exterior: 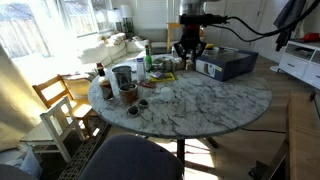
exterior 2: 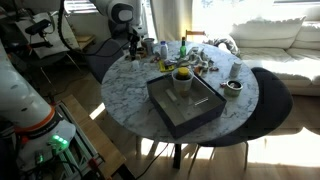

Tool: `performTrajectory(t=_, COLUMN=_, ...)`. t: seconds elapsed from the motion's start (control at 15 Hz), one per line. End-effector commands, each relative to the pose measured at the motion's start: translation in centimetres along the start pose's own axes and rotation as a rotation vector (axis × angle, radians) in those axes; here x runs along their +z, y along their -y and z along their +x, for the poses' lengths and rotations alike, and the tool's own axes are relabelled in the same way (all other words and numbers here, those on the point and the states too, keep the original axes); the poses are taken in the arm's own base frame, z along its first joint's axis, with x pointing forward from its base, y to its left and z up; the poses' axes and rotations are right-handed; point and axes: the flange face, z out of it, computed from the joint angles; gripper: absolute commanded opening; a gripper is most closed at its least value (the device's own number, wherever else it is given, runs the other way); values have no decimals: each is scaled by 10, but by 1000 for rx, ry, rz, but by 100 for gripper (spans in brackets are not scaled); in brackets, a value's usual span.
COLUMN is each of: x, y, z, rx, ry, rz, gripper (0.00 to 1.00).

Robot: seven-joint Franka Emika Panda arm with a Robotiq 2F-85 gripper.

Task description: Remove the wooden block from the clear cup and place it on table

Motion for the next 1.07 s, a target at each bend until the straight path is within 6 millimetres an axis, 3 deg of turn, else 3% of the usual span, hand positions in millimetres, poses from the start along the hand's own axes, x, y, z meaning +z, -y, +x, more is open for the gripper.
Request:
performTrajectory(t=0.0, x=-5, y=-52, z=17, rx=169, ry=-3, rz=9, gripper=8)
performTrajectory(t=0.33, x=22, y=-83, z=62, rx=325, ry=-21, rz=-14, gripper=8)
performTrajectory(t=0.73, x=78, y=-72, z=85, rx=358, ry=-37, rz=-67, gripper=8)
performTrajectory(t=1.0, x=96, y=-69, z=100, rx=357, ry=-53, rz=-83, gripper=8)
